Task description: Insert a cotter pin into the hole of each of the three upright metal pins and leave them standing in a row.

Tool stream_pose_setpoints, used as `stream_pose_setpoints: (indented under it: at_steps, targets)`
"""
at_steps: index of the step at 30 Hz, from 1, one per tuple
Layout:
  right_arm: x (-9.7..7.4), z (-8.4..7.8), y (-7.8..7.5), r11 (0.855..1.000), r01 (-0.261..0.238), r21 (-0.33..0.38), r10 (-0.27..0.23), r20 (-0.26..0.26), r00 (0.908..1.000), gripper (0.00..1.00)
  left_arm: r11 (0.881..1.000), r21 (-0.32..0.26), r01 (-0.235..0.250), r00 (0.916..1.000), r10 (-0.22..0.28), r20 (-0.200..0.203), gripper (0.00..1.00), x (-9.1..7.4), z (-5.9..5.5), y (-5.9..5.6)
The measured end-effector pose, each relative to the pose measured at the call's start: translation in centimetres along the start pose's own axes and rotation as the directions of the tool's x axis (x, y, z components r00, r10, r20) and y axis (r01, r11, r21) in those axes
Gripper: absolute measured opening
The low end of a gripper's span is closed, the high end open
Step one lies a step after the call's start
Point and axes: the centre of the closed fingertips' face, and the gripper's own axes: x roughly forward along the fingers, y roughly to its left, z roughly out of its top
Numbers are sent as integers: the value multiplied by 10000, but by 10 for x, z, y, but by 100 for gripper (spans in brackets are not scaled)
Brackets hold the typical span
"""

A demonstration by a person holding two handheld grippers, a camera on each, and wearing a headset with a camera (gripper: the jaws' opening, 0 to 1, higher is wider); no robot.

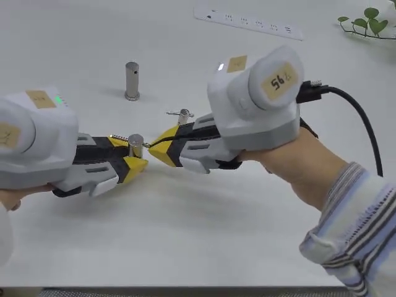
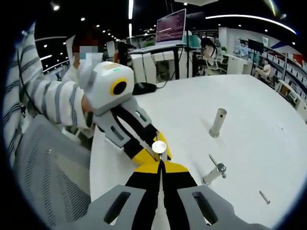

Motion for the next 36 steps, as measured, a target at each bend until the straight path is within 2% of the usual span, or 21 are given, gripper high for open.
stream_pose_setpoints:
  at_steps: [4, 8, 11, 15, 17, 19, 25, 29, 34, 36]
  targets:
    - [-1, 1, -1, 10000, 12, 19, -12, 44, 10000, 3, 10000, 31, -26, 10000, 26, 7, 12, 0, 0, 0]
    - [-3, 2, -3, 10000, 67, -12, -67, 43, 10000, 10, 10000, 63, -34, 10000, 35, -54, 12, 0, 0, 0]
    - [-4, 5, -5, 9998, 196, -35, -195, 181, 9996, 16, 9996, 238, -139, 9997, 143, -175, 12, 1, 1, -1]
    - [-4, 12, -5, 9998, 205, 69, -208, 443, 9988, 17, 9988, 471, -161, 9995, 174, -255, 12, 1, 0, 0]
    - [-3, 14, -5, 9998, 207, 12, -207, 513, 9985, 20, 9940, 921, -585, 9979, 608, -222, 18, 0, 1, 6]
    - [-1, 15, -4, 9998, 183, -94, -178, 564, 9982, 23, 9941, 947, -522, 9982, 548, -251, 27, 0, 1, 5]
    - [3, 16, -1, 9997, 87, -243, -72, 630, 9980, 23, 9927, 1047, -592, 9977, 623, -273, 41, -7, 0, 8]
    - [8, 17, 0, 9996, 13, -273, 4, 624, 9981, 23, 9975, 644, -293, 9991, 312, -291, 58, -12, -4, 4]
    - [14, 17, 0, 9997, -53, -234, 67, 614, 9981, 23, 9987, 431, -265, 9994, 275, -231, 76, -18, -6, 2]
    - [16, 16, 0, 9997, -112, -219, 125, 604, 9981, 23, 9999, 43, -153, 9998, 153, 124, 80, -19, -1, -1]
